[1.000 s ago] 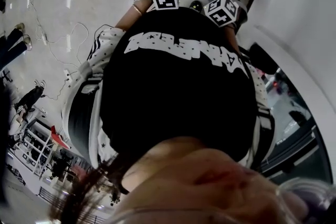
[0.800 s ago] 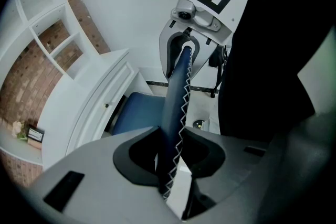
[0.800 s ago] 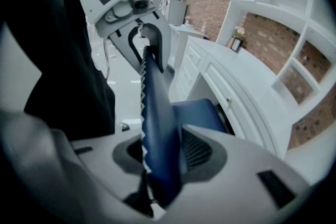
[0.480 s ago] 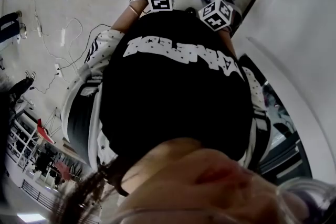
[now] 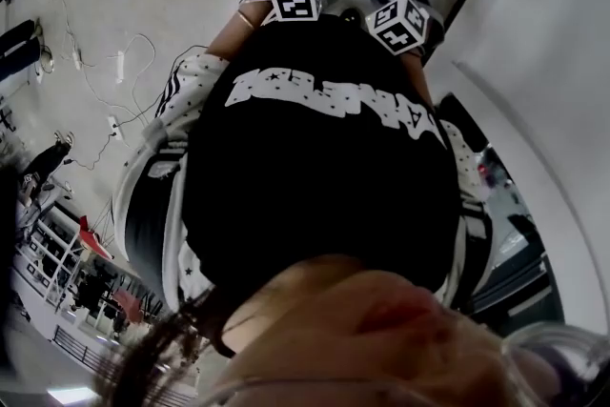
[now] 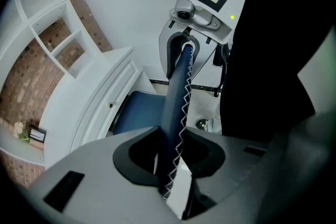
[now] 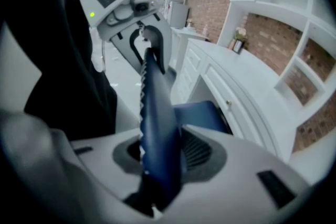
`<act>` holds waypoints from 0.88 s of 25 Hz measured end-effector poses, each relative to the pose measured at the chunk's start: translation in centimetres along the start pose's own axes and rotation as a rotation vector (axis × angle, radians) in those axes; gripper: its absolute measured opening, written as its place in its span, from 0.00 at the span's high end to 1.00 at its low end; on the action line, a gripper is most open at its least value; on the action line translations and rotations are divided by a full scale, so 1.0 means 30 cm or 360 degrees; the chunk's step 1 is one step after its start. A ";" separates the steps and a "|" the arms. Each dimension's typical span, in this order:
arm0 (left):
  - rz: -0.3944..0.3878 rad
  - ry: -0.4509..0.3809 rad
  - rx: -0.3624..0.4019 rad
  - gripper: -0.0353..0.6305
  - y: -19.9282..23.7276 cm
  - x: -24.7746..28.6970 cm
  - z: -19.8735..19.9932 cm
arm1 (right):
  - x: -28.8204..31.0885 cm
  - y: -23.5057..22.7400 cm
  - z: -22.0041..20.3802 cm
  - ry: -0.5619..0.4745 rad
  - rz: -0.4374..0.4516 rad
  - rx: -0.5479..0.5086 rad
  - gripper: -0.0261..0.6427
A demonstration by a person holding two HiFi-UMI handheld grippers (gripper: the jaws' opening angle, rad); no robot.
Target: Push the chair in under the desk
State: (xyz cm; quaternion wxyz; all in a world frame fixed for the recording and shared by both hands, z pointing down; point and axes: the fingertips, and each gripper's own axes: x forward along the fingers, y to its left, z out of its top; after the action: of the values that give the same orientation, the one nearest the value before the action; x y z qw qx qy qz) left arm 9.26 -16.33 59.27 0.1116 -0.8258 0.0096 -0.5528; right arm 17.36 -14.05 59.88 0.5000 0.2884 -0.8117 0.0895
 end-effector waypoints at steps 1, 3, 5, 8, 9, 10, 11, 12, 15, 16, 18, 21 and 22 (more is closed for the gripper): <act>0.0001 0.0001 0.0001 0.75 -0.001 0.014 0.008 | 0.006 -0.007 -0.015 0.0004 -0.0010 0.0017 0.74; -0.0008 -0.0001 0.0002 0.75 0.002 0.034 0.023 | 0.011 -0.024 -0.036 0.0016 -0.0029 0.0042 0.74; -0.0023 -0.0004 0.0003 0.75 0.020 0.042 0.027 | 0.017 -0.047 -0.035 0.0025 -0.0040 0.0053 0.74; -0.0030 -0.0004 0.0004 0.75 0.068 0.056 -0.011 | 0.060 -0.074 -0.001 0.0028 -0.0037 0.0058 0.73; -0.0032 0.0000 0.0004 0.75 0.080 0.063 -0.021 | 0.072 -0.082 0.008 0.0029 -0.0037 0.0059 0.73; -0.0035 0.0002 0.0007 0.75 0.087 0.067 -0.024 | 0.077 -0.087 0.010 0.0028 -0.0037 0.0059 0.73; -0.0037 0.0002 0.0011 0.75 0.088 0.068 -0.020 | 0.075 -0.089 0.008 0.0026 -0.0038 0.0061 0.73; -0.0035 0.0000 0.0017 0.75 0.084 0.066 -0.011 | 0.067 -0.088 0.002 0.0025 -0.0041 0.0065 0.73; -0.0020 -0.0007 0.0025 0.75 0.084 0.058 0.016 | 0.043 -0.096 -0.009 0.0032 -0.0058 0.0076 0.73; -0.0016 -0.0009 0.0027 0.75 0.088 0.057 0.023 | 0.038 -0.103 -0.011 0.0036 -0.0066 0.0080 0.73; -0.0014 -0.0013 0.0035 0.75 0.098 0.056 0.034 | 0.032 -0.116 -0.013 0.0043 -0.0078 0.0088 0.73; -0.0024 -0.0023 0.0044 0.75 0.114 0.061 0.031 | 0.042 -0.130 -0.007 0.0046 -0.0089 0.0095 0.73; -0.0028 -0.0026 0.0044 0.75 0.119 0.063 0.027 | 0.046 -0.133 -0.004 0.0047 -0.0088 0.0097 0.73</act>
State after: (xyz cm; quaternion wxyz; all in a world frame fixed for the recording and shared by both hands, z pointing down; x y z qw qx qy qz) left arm 11.13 -19.92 59.99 0.1183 -0.8286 -0.0061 -0.5471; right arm 19.20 -17.79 60.57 0.5051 0.3244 -0.7929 0.1045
